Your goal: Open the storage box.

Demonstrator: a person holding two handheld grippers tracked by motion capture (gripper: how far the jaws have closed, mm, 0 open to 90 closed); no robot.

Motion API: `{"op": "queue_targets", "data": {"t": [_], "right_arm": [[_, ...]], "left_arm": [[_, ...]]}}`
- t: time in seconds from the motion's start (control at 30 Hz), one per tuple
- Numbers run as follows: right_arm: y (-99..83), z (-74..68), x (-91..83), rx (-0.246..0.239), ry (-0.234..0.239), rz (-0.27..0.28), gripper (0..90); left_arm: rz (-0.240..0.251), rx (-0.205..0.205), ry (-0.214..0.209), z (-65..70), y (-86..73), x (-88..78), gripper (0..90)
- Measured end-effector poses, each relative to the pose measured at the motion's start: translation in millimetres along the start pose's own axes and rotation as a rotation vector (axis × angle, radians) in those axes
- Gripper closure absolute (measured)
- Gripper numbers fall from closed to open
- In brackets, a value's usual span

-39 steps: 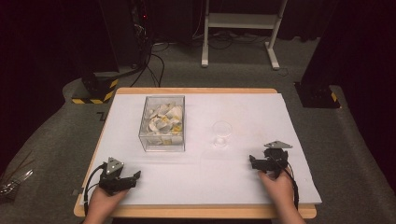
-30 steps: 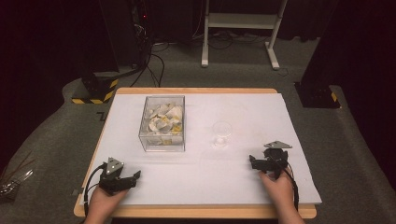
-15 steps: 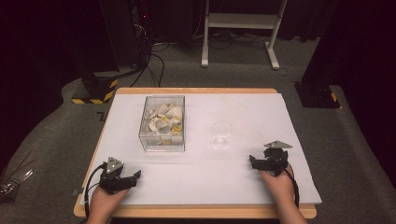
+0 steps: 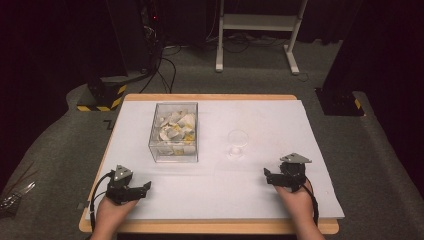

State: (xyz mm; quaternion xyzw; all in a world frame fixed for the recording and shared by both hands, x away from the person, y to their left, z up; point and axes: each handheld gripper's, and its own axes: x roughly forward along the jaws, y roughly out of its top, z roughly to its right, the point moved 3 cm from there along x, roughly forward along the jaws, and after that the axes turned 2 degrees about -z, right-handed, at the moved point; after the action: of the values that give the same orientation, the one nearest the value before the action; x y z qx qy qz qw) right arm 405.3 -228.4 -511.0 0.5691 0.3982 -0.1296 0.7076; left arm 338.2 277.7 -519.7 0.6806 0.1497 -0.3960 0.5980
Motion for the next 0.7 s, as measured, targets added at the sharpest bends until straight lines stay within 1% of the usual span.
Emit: {"op": "queue_targets", "data": {"t": [0.03, 0.07, 0.13, 0.17, 0.23, 0.27, 0.3, 0.33, 0.37, 0.43, 0.57, 0.7], "right_arm": [[-1.4, -2.1, 0.4, -0.004, 0.002, -0.006, 11.0], [-2.6, -3.8, 1.0, -0.016, 0.002, -0.013, 11.0], [-4.4, -7.6, 0.9, -0.025, 0.005, -0.020, 11.1], [-5.7, -10.1, 1.4, -0.026, 0.008, -0.024, 11.1], [-6.4, -10.5, 2.4, -0.033, 0.006, -0.025, 11.1], [-7.4, -11.1, 3.3, -0.032, 0.006, -0.035, 11.1], [-8.5, -11.0, 4.6, -0.035, 0.005, -0.042, 11.1], [-10.6, -9.7, 7.1, -0.030, 0.010, -0.049, 10.2], [-10.6, -9.7, 7.1, -0.030, 0.010, -0.049, 10.2], [-11.4, -8.8, 7.9, -0.002, 0.021, -0.054, 9.5], [-12.1, -8.9, 8.4, -0.003, 0.019, -0.044, 9.3], [-12.3, -9.2, 8.4, -0.003, 0.017, -0.042, 9.3]], "left_arm": [[0.003, -0.004, -0.007, 1.5, 1.2, 0.8, 18.9], [0.008, 0.008, -0.003, 2.0, 2.7, 1.7, 18.9], [0.020, 0.012, -0.010, 4.1, 6.2, 3.6, 18.9], [0.030, 0.019, -0.016, 5.2, 10.8, 4.9, 18.8], [0.035, 0.020, -0.021, 6.3, 13.4, 5.4, 18.8], [0.044, 0.018, -0.025, 8.0, 16.1, 5.7, 18.7], [0.052, 0.031, -0.023, 8.7, 19.2, 5.7, 18.8], [0.064, 0.042, -0.023, 11.3, 24.6, 5.4, 18.8], [0.064, 0.042, -0.023, 11.3, 24.6, 5.4, 18.7], [0.076, 0.033, -0.035, 14.5, 28.6, 4.4, 18.7], [0.092, 0.048, -0.039, 19.2, 37.9, 1.7, 18.7], [0.103, 0.051, -0.044, 22.3, 42.4, 1.3, 18.8]]}}
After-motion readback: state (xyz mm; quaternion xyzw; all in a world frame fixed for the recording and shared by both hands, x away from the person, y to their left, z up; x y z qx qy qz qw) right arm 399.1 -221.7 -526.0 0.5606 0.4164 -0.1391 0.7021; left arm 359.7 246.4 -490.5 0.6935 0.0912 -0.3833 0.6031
